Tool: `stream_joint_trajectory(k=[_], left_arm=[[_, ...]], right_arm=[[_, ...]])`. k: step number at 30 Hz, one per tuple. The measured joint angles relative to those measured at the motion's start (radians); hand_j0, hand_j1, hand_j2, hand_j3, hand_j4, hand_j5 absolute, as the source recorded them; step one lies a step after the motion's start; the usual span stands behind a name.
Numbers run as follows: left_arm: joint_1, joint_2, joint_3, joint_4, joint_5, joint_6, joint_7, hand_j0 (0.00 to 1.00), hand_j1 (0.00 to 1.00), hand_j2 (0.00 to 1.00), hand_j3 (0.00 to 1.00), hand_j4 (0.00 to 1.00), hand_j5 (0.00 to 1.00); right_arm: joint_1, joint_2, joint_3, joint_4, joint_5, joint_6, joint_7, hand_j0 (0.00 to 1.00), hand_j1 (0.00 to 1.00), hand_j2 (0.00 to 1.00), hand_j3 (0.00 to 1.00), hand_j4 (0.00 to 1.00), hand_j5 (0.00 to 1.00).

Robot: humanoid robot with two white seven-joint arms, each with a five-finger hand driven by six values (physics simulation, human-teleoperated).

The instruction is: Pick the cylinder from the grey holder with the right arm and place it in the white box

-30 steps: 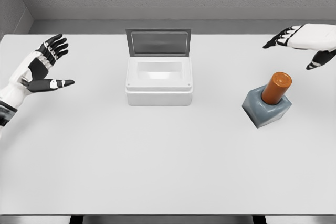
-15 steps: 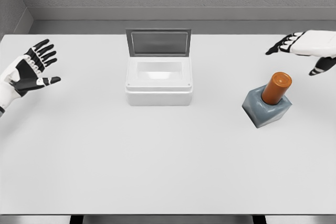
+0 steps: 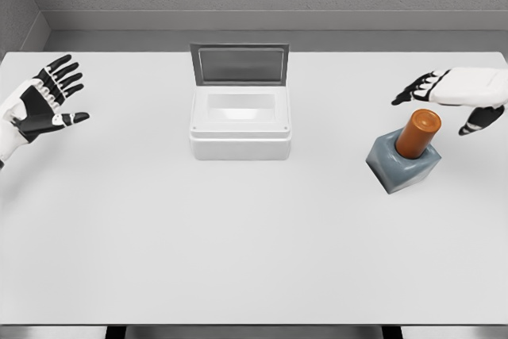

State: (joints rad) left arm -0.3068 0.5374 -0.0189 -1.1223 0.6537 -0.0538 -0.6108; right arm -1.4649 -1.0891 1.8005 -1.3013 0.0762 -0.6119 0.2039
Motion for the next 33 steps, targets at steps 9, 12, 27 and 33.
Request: stream_joint_trajectory(k=[9,12,27,33], left_arm=[[-0.005,0.003,0.003,0.001,-0.005,-0.100,0.000,1.00,1.00,1.00,1.00,1.00,1.00],[-0.005,0.003,0.003,0.001,-0.006,-0.156,0.000,1.00,1.00,1.00,1.00,1.00,1.00],[0.008,-0.015,-0.020,-0.019,-0.083,-0.256,0.000,1.00,1.00,1.00,1.00,1.00,1.00],[0.018,-0.089,-0.070,-0.066,-0.165,-0.258,0.000,1.00,1.00,1.00,1.00,1.00,1.00]], right_arm=[[0.002,0.007,-0.001,0.002,-0.001,0.000,0.000,1.00,1.00,1.00,1.00,1.00,1.00],[-0.005,0.005,-0.004,0.004,-0.001,0.000,0.000,1.00,1.00,1.00,1.00,1.00,1.00],[-0.032,-0.040,-0.012,-0.071,-0.003,0.000,0.003,1.00,1.00,1.00,1.00,1.00,1.00],[-0.032,-0.052,-0.011,-0.101,-0.022,0.000,0.014,1.00,1.00,1.00,1.00,1.00,1.00]])
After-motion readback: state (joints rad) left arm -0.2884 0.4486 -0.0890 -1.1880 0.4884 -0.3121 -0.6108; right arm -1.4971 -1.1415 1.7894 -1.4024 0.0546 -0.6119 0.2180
